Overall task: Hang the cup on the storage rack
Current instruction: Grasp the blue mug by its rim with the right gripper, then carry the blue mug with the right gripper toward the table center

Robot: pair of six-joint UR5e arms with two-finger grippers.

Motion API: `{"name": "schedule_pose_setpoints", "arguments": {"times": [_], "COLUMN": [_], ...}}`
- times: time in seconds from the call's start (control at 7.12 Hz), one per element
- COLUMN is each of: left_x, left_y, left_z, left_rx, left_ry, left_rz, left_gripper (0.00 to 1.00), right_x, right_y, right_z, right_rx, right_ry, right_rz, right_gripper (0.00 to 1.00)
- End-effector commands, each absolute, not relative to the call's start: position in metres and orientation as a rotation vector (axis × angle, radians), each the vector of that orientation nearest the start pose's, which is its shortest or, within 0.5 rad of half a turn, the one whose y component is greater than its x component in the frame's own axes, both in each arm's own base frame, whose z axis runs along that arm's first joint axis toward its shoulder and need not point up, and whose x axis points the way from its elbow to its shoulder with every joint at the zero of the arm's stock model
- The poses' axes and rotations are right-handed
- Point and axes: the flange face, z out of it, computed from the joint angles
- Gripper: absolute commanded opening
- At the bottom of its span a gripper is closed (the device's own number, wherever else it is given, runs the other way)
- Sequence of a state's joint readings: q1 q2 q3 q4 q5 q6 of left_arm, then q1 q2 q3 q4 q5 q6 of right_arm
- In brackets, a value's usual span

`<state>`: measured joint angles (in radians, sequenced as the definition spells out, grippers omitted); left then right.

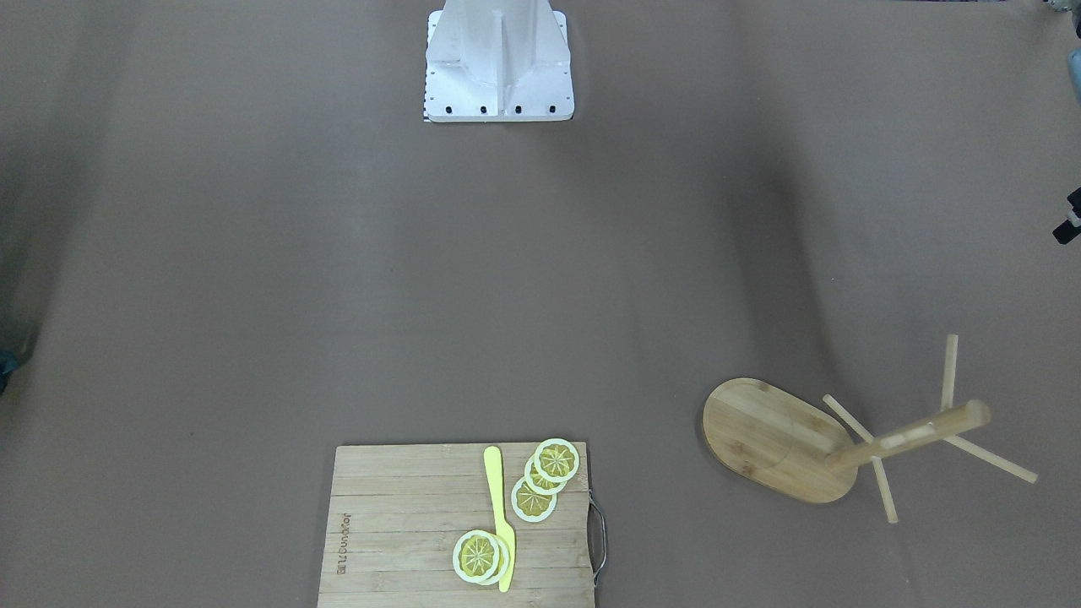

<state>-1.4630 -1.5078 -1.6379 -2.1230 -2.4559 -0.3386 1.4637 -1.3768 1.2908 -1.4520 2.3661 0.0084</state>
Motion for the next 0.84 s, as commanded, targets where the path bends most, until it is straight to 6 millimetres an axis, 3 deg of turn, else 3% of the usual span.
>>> {"name": "schedule_pose_setpoints", "arguments": {"times": [0.0, 0.14, 0.42, 0.56, 0.7], "left_x": [-0.003, -0.003, -0.003, -0.004, -0.003], "left_y": [-0.487, -0.487, -0.487, -0.487, -0.487], "left_z": [0.588, 0.59, 0.591, 0.595, 0.597], "left_rx": [0.31, 0.306, 0.304, 0.298, 0.297], "left_ry": [0.952, 0.951, 0.95, 0.948, 0.949], "left_rz": [0.032, 0.03, 0.029, 0.025, 0.026], "left_gripper": [0.98, 0.98, 0.98, 0.98, 0.98], "right_x": [-0.026, -0.046, -0.055, -0.055, -0.055], "right_y": [-0.578, -0.58, -0.581, -0.583, -0.584], "right_z": [0.696, 0.694, 0.714, 0.726, 0.727], "right_rx": [-0.023, -0.028, -0.026, -0.024, -0.019], "right_ry": [-0.795, -0.798, -0.798, -0.797, -0.8], "right_rz": [-0.109, -0.097, -0.099, -0.1, -0.098], "right_gripper": [1.0, 1.0, 0.98, 0.75, 0.34]}}
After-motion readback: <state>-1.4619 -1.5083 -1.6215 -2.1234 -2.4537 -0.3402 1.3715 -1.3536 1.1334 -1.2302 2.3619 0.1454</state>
